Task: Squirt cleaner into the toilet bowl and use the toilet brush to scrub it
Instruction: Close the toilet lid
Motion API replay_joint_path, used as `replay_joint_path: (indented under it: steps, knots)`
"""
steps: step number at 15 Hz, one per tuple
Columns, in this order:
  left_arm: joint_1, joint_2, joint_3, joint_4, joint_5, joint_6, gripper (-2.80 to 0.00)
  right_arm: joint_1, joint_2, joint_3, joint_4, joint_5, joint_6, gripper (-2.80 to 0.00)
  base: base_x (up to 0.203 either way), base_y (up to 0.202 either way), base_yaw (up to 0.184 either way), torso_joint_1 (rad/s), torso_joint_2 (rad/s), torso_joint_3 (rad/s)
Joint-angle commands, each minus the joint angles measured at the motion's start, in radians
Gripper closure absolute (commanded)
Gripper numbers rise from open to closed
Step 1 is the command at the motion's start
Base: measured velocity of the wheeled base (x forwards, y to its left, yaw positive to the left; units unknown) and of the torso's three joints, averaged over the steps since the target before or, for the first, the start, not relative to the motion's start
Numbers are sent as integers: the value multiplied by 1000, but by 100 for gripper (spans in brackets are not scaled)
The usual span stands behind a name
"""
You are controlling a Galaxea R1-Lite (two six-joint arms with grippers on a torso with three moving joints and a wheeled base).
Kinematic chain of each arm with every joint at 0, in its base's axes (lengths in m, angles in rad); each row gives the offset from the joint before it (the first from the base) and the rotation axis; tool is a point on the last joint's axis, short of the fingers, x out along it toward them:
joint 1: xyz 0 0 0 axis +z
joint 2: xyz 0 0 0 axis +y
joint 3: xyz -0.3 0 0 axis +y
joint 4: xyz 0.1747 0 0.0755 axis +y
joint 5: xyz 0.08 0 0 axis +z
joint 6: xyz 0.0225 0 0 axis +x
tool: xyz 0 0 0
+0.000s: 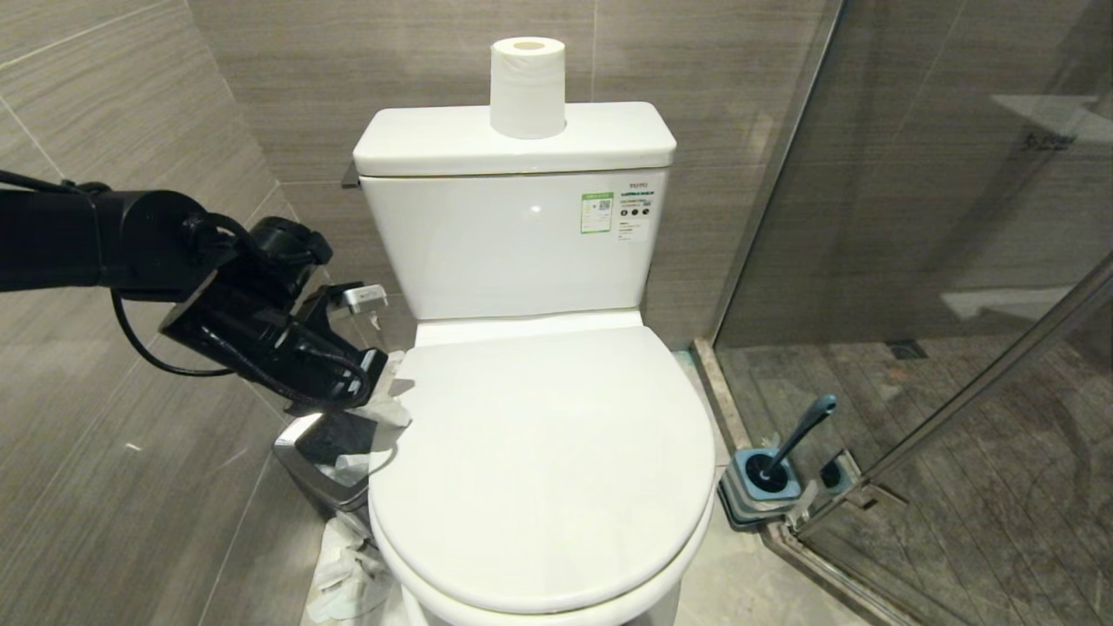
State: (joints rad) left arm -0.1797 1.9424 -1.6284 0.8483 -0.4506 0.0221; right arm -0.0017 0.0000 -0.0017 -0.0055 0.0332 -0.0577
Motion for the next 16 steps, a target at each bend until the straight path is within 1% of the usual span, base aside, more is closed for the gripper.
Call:
replay_joint_path:
  steps: [1,3,6,10,12,16]
  knots:
    - [9,15,58,-35,-8,-1,0,0,2,0,-1,1,-1,0,0,0,0,0,0,0]
    - [20,22,93,-79,-10,-2,0,0,2,0,-1,1,-1,0,0,0,0,0,0,0]
    - [25,38,119,-93,-11,-21,0,0,2,0,-1,1,-1,0,0,0,0,0,0,0]
    - [39,43,225,-210,-10,-23,0,1,2,0,-1,1,-1,0,0,0,0,0,0,0]
    - [45,57,239,-219,-10,-31,0,0,2,0,-1,1,-1,0,0,0,0,0,0,0]
    - [45,79,299,-286,-10,-44,0,0,2,0,-1,1,-1,0,0,0,0,0,0,0]
